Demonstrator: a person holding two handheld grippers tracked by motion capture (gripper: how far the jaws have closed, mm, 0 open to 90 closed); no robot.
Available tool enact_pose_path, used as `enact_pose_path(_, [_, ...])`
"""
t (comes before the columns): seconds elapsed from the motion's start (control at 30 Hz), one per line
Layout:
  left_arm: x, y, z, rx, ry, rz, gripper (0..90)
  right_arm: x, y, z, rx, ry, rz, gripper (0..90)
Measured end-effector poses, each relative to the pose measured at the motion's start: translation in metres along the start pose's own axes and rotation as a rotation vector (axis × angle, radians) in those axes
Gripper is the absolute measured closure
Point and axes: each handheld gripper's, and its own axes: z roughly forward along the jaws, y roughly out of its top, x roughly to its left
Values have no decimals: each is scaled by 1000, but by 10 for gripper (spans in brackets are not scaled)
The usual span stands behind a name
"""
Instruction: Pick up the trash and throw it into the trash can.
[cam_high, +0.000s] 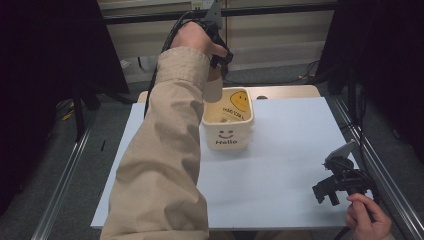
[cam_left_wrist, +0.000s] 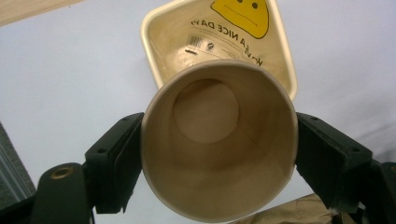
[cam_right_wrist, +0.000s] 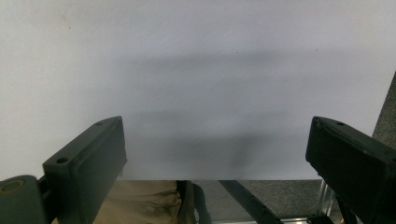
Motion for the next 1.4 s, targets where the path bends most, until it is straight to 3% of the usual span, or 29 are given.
enact_pose_path(0.33, [-1, 3, 37, 28, -2, 29, 203, 1, 0, 0, 0, -7, -2, 51])
enact_pose_path(0.57, [-2, 4, 52, 29, 2, 32, 198, 3, 0, 0, 9, 7, 20, 51])
enact_pose_path(0.7, [0, 3, 63, 31, 4, 29, 194, 3, 0, 0, -3, -8, -8, 51])
enact_pose_path(1.03, [0, 3, 67, 21, 6, 44, 179, 3, 1, 0, 6, 5, -4, 50])
enact_pose_path(1.07, [0, 3, 67, 15, 9, 45, 172, 2, 1, 0, -1, -8, -24, 51])
enact_pose_path(1.17, [1, 3, 66, 13, 10, 66, 140, 2, 1, -1, 5, 3, -12, 51])
enact_pose_path(1.4, [3, 1, 56, -23, 7, 61, 103, 2, 1, 0, -1, -3, -22, 51])
